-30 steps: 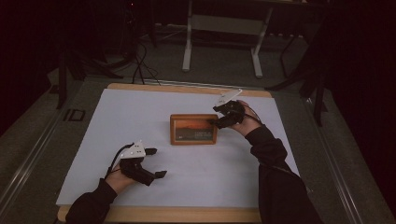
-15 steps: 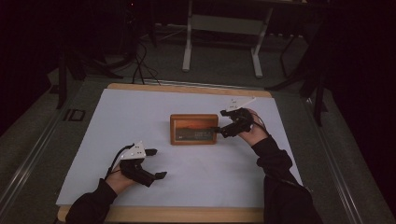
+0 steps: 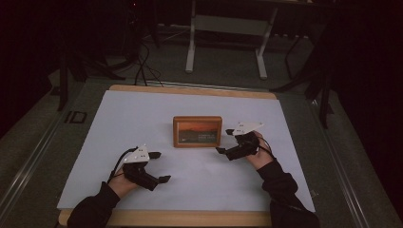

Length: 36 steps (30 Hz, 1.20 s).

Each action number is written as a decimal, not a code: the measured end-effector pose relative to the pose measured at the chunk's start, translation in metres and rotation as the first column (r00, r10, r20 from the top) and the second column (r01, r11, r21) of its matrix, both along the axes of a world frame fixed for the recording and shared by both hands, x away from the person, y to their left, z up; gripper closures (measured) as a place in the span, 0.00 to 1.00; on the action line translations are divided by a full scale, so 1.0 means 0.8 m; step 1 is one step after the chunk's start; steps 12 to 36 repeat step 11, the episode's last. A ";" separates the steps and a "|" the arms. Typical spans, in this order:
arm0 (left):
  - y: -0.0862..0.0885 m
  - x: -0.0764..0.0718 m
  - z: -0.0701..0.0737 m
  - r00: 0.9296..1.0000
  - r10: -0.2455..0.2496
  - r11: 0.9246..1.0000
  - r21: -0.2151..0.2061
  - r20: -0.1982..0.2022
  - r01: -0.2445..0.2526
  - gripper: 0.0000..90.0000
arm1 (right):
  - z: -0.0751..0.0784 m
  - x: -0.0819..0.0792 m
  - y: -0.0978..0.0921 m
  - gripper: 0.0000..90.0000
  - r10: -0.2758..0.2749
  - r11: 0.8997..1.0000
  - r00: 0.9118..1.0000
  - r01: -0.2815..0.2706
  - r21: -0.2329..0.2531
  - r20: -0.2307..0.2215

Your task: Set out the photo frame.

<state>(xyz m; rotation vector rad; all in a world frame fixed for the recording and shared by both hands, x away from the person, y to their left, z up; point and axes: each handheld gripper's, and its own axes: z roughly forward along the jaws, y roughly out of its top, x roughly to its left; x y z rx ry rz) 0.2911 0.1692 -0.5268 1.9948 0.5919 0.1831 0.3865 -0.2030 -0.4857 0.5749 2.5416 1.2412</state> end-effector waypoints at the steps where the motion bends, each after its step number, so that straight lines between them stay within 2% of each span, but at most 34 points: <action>1: 0.000 0.000 0.000 1.000 0.000 1.000 0.000 0.000 0.000 0.03 | -0.003 -0.002 -0.001 0.18 -0.001 1.000 1.000 0.001 0.004 -0.008; 7: 0.000 -0.001 0.000 1.000 -0.001 1.000 -0.001 0.005 0.001 0.03 | -0.021 -0.009 -0.007 0.20 0.004 1.000 0.999 -0.003 0.024 -0.035; 8: -0.001 -0.001 0.000 1.000 0.000 1.000 0.000 0.005 0.000 0.03 | -0.023 -0.009 -0.008 0.20 -0.001 1.000 0.999 0.001 0.017 -0.044; 11: -0.001 -0.001 0.000 1.000 0.001 1.000 -0.001 0.004 -0.001 0.03 | -0.028 -0.012 -0.009 0.20 -0.006 1.000 0.999 0.006 0.002 -0.032; 36: -0.001 -0.001 0.000 1.000 0.001 1.000 -0.001 0.004 -0.001 0.03 | -0.028 -0.012 -0.009 0.20 -0.006 1.000 0.999 0.006 0.002 -0.032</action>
